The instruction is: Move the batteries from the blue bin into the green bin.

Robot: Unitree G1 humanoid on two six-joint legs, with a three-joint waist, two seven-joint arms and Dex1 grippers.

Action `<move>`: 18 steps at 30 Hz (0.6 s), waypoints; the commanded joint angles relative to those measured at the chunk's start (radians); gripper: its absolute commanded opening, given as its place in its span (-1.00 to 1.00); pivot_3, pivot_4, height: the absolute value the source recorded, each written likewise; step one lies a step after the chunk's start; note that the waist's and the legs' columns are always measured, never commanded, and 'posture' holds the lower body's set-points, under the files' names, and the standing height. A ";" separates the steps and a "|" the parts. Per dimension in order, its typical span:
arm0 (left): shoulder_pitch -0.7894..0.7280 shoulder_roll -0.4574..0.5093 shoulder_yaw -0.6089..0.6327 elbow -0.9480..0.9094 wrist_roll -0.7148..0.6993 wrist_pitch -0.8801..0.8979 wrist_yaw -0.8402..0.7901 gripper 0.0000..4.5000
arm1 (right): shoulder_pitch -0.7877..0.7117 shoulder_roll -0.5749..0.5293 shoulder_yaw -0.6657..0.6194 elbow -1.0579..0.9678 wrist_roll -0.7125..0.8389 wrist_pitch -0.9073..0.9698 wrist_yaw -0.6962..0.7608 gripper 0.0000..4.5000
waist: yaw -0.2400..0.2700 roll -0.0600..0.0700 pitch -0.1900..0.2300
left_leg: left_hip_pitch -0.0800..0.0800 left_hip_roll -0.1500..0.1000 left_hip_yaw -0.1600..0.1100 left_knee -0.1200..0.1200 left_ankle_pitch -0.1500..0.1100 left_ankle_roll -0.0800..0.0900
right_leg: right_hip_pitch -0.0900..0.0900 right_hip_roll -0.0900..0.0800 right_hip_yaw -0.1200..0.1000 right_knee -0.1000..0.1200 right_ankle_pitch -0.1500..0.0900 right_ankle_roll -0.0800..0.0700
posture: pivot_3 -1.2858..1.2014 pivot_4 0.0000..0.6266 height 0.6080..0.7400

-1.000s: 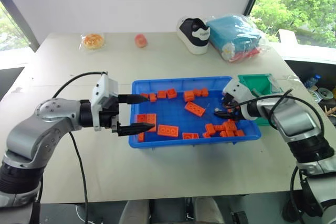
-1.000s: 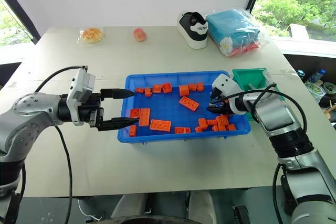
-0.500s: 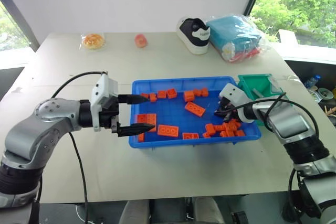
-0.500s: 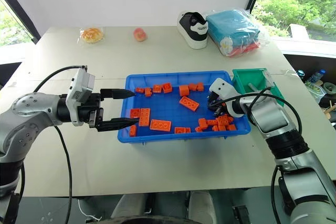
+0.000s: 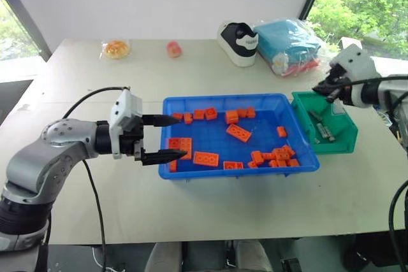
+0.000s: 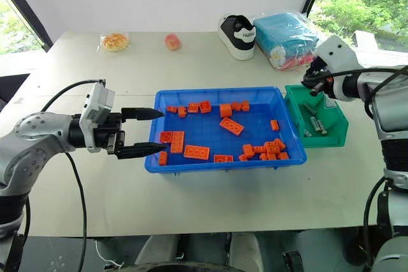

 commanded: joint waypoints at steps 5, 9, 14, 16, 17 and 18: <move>-0.041 0.010 0.016 0.016 0.007 -0.022 -0.021 1.00 | -0.030 -0.045 -0.050 0.057 -0.005 -0.133 0.046 0.61 | -0.010 0.001 0.001 | 0.000 0.000 0.001 0.000 0.000 0.000 | 0.000 0.000 0.000 0.000 0.000 0.000 | 0.03 -0.52 0.77; -0.043 0.027 0.047 0.028 -0.005 -0.010 -0.028 1.00 | 0.091 -0.100 -0.171 -0.046 0.149 -0.244 0.269 0.61 | -0.009 0.001 0.001 | 0.000 0.000 0.000 0.000 0.000 0.000 | 0.001 0.000 0.000 0.000 0.001 0.002 | 0.03 -0.52 0.77; -0.029 0.069 0.110 0.028 -0.049 0.023 -0.041 1.00 | 0.346 -0.222 -0.285 -0.054 0.212 -0.403 0.526 0.61 | -0.013 0.001 0.001 | 0.001 0.000 -0.001 0.000 -0.001 0.001 | 0.003 0.000 0.000 -0.001 -0.001 0.007 | 0.03 -0.52 0.77; -0.024 0.081 0.126 0.029 -0.061 0.032 -0.041 1.00 | 0.380 -0.240 -0.298 -0.017 0.212 -0.432 0.554 0.61 | -0.015 0.002 0.001 | 0.003 0.000 0.000 0.001 -0.001 0.001 | 0.004 -0.001 0.001 -0.001 -0.002 0.006 | 0.03 -0.52 0.77; -0.019 0.087 0.131 0.028 -0.064 0.034 -0.043 1.00 | 0.375 -0.238 -0.300 0.009 0.211 -0.443 0.548 0.61 | -0.017 0.002 0.000 | 0.004 0.000 0.000 0.000 -0.001 0.001 | 0.004 -0.001 0.001 -0.001 -0.003 0.005 | 0.03 -0.52 0.77; -0.011 0.094 0.136 0.026 -0.058 0.027 -0.049 1.00 | 0.356 -0.229 -0.290 0.046 0.199 -0.451 0.525 0.61 | -0.018 0.003 0.000 | 0.004 0.001 0.001 0.000 -0.001 0.001 | 0.003 -0.001 0.002 -0.001 -0.003 0.005 | 0.03 -0.52 0.77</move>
